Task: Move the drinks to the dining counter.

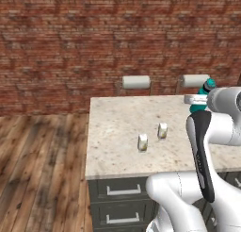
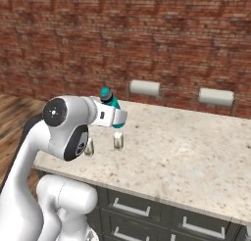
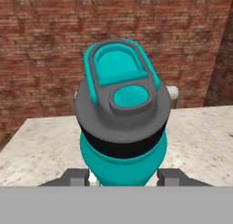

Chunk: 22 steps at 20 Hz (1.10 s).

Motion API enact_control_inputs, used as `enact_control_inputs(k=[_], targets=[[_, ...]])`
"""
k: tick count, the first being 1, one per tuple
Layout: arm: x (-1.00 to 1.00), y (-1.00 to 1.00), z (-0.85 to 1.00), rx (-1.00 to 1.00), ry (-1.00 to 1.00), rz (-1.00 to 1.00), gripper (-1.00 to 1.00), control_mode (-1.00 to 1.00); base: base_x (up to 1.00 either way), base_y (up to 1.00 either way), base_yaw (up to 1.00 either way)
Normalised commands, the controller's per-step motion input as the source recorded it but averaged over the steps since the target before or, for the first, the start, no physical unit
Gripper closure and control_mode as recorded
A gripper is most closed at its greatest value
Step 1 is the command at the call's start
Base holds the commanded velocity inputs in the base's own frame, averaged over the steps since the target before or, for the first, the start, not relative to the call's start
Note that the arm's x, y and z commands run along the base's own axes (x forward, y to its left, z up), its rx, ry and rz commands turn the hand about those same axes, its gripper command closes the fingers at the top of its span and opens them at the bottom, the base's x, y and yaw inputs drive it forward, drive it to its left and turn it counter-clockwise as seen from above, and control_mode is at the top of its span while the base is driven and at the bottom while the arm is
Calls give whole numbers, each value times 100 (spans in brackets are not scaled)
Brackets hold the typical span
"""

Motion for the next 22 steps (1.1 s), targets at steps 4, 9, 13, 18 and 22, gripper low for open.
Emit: enact_control_inputs(k=[4,9,13,18,22], targets=[[0,-4,0,1,2,0,100,-100,0,0,0],[0,-29,-15,9,16,0,100,-100,0,0,0],[0,-25,-17,10,25,0,100,-100,0,0,0],[0,-1,-10,0,14,0,100,-100,0,0,0],[0,0,-20,0,4,0,100,-100,0,0,0]])
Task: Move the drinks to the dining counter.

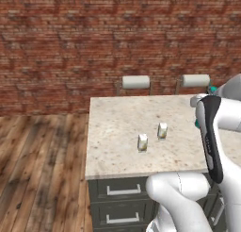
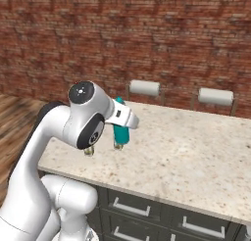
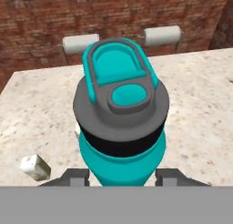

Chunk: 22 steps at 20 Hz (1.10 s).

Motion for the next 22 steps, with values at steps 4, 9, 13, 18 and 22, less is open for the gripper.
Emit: enact_control_inputs(k=[4,9,13,18,22], targets=[[0,0,-61,0,14,0,100,-100,0,0,0],[0,0,-70,0,15,0,100,-100,0,0,0],[2,0,-55,0,5,0,100,-100,0,0,0],[17,-10,-28,0,0,0,100,-100,0,0,0],[25,-17,-28,0,0,0,100,-100,0,0,0]])
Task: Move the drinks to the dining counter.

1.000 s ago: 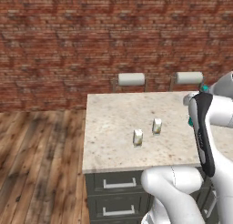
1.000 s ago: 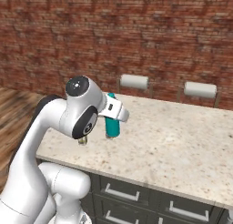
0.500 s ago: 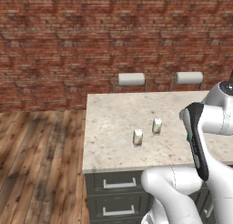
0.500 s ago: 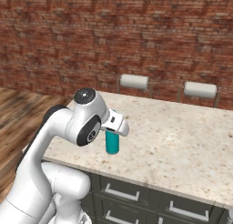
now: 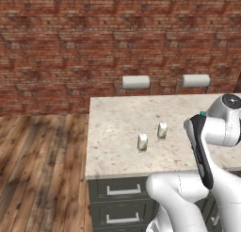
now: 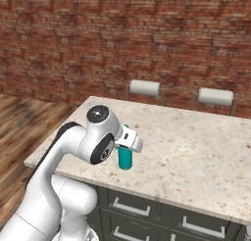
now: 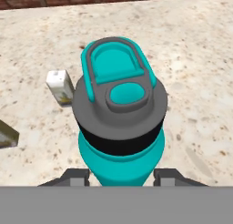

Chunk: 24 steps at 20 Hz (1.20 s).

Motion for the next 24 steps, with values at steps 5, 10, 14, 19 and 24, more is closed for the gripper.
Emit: enact_control_inputs(k=[5,10,14,19,24], targets=[[45,-17,-31,0,0,0,100,-100,0,0,0],[53,-16,-30,0,0,0,100,-100,0,0,0],[39,-16,-29,0,0,0,100,-100,0,0,0],[8,-5,-15,0,0,0,100,-100,0,0,0],[0,0,-15,0,-1,0,100,-100,0,0,0]])
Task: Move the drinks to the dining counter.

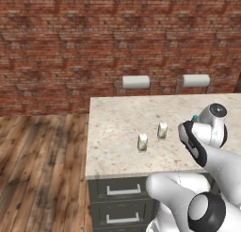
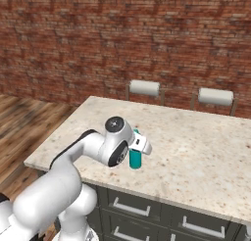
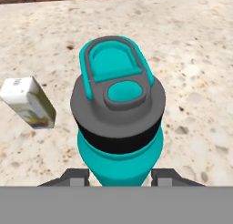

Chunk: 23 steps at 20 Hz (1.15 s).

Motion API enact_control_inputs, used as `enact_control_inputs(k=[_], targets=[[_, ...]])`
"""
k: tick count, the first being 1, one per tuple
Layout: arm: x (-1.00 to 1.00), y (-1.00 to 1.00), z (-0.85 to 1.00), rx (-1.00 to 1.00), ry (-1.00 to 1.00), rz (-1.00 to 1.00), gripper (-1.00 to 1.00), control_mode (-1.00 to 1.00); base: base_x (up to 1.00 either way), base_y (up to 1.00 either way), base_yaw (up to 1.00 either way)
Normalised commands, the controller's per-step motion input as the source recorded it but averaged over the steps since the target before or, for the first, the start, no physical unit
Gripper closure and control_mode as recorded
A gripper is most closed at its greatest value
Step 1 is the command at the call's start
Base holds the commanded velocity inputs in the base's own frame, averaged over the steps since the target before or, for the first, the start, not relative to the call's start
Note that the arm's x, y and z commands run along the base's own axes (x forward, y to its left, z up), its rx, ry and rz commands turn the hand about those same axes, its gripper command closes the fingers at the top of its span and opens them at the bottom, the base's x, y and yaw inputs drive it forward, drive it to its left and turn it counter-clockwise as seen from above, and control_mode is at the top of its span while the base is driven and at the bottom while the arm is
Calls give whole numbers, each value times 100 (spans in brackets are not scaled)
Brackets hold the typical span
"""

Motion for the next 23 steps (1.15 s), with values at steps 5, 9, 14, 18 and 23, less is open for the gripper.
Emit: enact_control_inputs(k=[5,9,14,18,23], targets=[[2,0,-31,0,0,0,100,-100,0,0,0],[9,0,-21,0,-2,0,100,-100,0,0,0],[15,-5,-12,0,-2,0,100,-100,0,0,0],[20,-8,-11,0,-1,0,100,-100,0,0,0],[16,-3,-13,0,-2,0,100,-100,0,0,0]])
